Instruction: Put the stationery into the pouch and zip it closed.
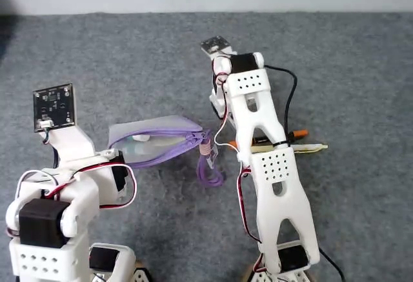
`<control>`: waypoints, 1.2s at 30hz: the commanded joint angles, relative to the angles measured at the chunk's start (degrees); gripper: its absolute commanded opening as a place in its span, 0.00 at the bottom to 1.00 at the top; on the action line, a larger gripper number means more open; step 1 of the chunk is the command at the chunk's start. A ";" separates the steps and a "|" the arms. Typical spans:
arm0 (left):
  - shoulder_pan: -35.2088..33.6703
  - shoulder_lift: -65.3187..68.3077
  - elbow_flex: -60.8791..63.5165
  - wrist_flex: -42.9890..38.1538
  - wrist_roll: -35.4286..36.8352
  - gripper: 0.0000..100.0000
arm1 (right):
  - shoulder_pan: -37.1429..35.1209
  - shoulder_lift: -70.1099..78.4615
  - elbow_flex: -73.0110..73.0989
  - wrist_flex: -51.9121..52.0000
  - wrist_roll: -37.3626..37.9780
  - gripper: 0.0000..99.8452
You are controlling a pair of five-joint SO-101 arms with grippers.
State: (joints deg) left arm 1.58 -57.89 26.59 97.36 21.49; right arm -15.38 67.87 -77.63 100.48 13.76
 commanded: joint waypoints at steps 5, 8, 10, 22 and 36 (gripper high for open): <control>-0.35 0.26 -2.42 -0.26 0.79 0.01 | 1.54 -15.16 2.81 2.68 0.18 0.01; -0.35 0.35 -2.51 -0.26 0.79 0.01 | 1.54 -24.04 12.84 2.68 -0.09 0.01; -0.09 0.35 -2.77 -0.18 0.79 0.01 | 1.45 -30.99 19.87 2.51 -2.02 0.01; -0.09 0.70 -2.33 -0.18 0.79 0.01 | -2.77 -65.89 44.75 2.33 -10.73 0.01; -0.35 0.62 -2.33 -0.26 0.79 0.01 | -20.97 -97.71 66.81 -11.82 -31.47 0.01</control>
State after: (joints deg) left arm 1.58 -57.71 26.59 97.36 21.49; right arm -33.58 -23.12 -15.82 95.30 -14.90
